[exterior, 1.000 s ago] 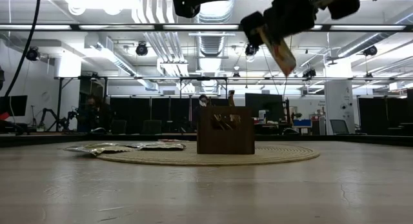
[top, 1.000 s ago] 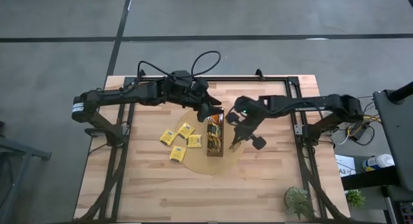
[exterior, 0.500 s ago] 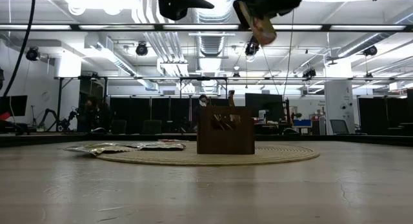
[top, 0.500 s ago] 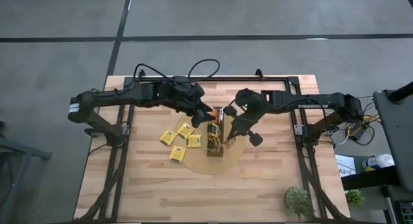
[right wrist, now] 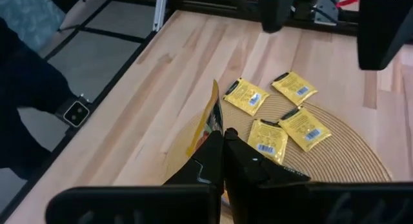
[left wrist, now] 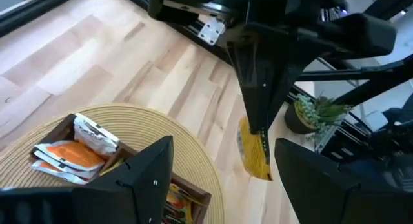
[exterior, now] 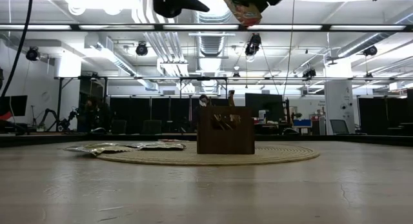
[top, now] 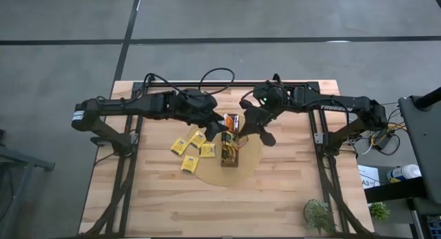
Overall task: Pick & Place Tea
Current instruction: Put the bottom orange tea bag into the bottom section of the wooden organizer
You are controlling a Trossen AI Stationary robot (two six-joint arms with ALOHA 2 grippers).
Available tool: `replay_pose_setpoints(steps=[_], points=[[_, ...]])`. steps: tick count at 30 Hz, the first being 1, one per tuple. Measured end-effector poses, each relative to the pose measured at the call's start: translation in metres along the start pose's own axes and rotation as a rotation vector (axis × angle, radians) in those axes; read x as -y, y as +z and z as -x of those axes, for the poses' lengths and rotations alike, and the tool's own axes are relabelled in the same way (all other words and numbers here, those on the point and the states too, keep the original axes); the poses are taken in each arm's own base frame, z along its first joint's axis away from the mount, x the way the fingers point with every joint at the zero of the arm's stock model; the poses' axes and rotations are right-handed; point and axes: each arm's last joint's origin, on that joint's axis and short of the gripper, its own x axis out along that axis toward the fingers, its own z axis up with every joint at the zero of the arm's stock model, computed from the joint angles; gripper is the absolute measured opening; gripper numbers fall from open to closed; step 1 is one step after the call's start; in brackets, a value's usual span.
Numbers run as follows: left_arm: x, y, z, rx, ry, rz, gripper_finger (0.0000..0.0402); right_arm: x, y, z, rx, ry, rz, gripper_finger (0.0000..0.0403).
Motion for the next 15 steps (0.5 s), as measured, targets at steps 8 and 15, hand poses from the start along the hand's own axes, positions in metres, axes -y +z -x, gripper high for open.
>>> replay_pose_setpoints(steps=[8,15], points=[[0.000,-0.006,-0.010,-0.043,0.011,0.006,0.0264,0.003,-0.001,-0.002,-0.004,-0.005,-0.026,0.0008],[0.007,-0.012,-0.020,-0.102,-0.033,0.020,0.0264,0.004,-0.001,-0.002,-0.003,-0.006,-0.031,0.0008]])
